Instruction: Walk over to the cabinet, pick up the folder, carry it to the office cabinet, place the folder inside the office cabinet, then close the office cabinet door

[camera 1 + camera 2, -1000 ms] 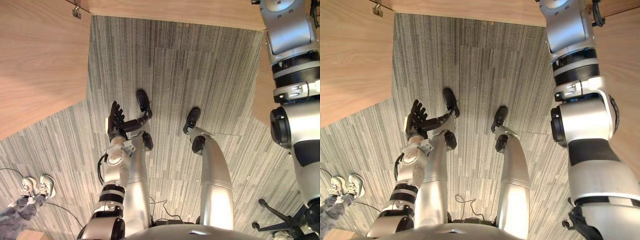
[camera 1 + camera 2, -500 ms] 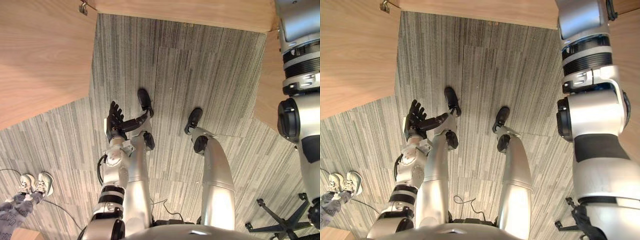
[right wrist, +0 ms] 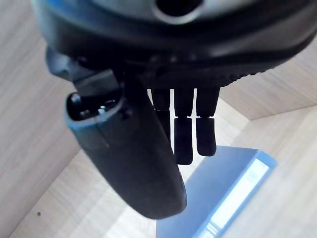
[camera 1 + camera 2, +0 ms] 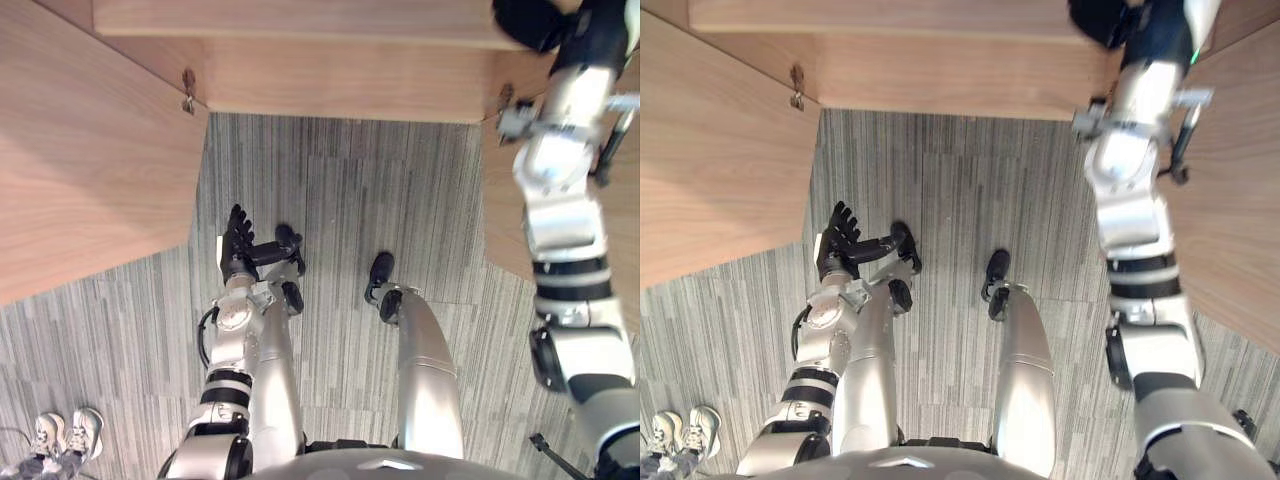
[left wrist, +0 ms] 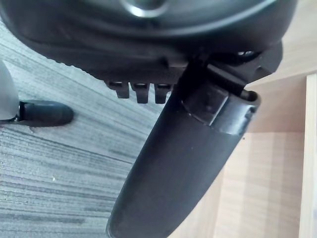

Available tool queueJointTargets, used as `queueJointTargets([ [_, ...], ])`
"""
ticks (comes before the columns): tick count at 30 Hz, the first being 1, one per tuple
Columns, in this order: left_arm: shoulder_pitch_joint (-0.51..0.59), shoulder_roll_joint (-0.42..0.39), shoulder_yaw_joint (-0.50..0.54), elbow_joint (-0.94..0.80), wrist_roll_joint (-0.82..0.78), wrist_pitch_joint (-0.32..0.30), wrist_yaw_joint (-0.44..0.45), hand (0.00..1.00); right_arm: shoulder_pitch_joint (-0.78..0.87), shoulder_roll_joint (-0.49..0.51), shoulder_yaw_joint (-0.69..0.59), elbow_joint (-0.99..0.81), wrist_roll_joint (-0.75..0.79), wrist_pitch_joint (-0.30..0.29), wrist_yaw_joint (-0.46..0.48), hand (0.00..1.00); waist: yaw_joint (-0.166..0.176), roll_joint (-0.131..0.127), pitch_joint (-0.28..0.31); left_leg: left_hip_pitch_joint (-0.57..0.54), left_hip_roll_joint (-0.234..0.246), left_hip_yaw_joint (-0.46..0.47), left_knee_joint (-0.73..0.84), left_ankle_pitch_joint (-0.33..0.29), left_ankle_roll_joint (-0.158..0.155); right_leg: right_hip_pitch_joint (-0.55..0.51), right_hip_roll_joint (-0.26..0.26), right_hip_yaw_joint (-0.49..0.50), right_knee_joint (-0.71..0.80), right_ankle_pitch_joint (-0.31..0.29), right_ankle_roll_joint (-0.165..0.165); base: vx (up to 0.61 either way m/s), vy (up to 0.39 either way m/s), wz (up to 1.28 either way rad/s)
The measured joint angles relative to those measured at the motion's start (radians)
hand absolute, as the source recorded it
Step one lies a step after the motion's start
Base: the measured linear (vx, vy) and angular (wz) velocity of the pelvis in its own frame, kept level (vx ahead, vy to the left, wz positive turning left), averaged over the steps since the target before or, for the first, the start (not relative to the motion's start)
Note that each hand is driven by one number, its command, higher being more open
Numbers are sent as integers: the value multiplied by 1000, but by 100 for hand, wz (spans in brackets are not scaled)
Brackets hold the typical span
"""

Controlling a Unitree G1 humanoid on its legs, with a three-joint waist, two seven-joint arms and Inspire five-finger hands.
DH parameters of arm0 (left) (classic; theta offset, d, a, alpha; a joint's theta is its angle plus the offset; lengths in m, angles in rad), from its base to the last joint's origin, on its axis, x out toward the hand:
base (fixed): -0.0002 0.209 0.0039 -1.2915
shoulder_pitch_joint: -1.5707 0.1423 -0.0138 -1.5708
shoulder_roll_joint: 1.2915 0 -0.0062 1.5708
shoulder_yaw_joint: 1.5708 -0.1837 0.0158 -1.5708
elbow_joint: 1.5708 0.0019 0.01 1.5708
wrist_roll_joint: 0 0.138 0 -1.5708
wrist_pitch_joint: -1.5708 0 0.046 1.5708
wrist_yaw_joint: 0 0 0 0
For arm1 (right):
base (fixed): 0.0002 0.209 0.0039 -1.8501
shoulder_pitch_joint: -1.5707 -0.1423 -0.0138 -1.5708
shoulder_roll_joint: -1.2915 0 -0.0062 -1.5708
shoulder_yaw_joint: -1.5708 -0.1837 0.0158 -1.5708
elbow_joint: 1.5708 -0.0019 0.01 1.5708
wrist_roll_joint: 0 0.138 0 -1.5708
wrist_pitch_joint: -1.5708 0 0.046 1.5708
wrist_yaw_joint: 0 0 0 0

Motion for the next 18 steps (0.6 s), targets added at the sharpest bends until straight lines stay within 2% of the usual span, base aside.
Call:
queueJointTargets([
  [2,22,0,-4,21,16,11,-11,100,149,69,7,-3,-24,-12,29,100,-4,-11,-13,65,0,11,-20,-11,-3,68,6,3,-39,3,6,145,50,-8],
  [7,72,-5,-9,73,67,24,-19,100,405,178,61,2,-27,-25,100,100,-20,-15,-16,225,-11,31,-67,-34,-4,240,11,9,-128,15,27,177,89,-7],
  [9,89,-4,-13,109,87,30,-20,100,488,222,73,30,-27,-33,128,100,-22,-23,-44,277,-16,42,-88,-40,-3,294,14,13,-163,19,35,148,75,-7],
  [10,101,-1,-28,140,90,35,-21,100,541,250,80,62,-30,-40,146,100,-23,-31,-78,306,-23,47,-109,-40,-3,323,14,15,-191,22,40,146,57,-3],
  [12,124,3,-46,183,115,38,-24,100,604,289,79,138,-40,-57,166,100,-25,-41,-106,377,-35,52,-148,-39,-8,393,14,16,-236,27,47,147,51,1],
  [14,154,7,-70,261,132,42,-29,100,652,325,75,289,-69,-67,185,100,-43,-47,-171,444,-60,52,-211,-27,-20,466,15,11,-309,45,59,169,56,5],
  [18,166,12,-80,340,163,47,-36,100,656,358,21,536,-68,-68,204,100,-51,-43,-201,545,-87,61,-308,0,-22,572,24,12,-418,89,71,141,55,-3],
])
